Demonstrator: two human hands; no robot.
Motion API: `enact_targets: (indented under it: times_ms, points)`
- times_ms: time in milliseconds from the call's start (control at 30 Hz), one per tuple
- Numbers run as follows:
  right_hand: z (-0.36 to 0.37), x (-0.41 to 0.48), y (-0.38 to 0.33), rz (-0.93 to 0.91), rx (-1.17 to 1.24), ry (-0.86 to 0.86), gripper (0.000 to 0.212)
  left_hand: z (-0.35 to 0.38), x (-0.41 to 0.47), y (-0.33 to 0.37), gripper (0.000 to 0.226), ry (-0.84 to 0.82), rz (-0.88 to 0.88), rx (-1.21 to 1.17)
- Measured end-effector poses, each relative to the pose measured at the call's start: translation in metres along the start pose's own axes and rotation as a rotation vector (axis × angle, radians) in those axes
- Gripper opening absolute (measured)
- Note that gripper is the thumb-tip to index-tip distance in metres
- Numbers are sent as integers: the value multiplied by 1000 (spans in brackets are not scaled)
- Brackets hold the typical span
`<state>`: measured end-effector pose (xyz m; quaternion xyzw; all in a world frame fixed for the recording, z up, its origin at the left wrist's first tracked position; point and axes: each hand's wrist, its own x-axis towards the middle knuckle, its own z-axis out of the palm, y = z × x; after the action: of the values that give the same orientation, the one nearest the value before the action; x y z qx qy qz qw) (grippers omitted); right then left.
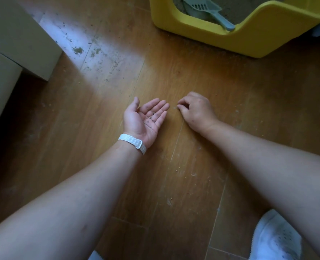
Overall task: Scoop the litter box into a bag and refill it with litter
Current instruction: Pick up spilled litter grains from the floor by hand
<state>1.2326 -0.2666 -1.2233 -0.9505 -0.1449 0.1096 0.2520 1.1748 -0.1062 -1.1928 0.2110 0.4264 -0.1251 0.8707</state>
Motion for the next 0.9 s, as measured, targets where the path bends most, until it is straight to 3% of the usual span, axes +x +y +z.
enact_targets:
  times_ms: [367,567,700,800,900]
  points:
    - [5,0,-10,30,-147,-104,15,4,4,-6,60,14,12,18]
    - [-4,-17,-20,32,84,-33,9,4,3,-13,60,15,13,27]
    - [-9,-39,-51,-95,291,-3,5,4,3,-17,62,-11,-9,-18]
    - [-5,-47,-61,-177,272,-74,8,7,2,-19,65,-32,-31,4]
    - [-5,-44,-49,-145,316,20,14,7,-1,-16,62,-24,-12,0]
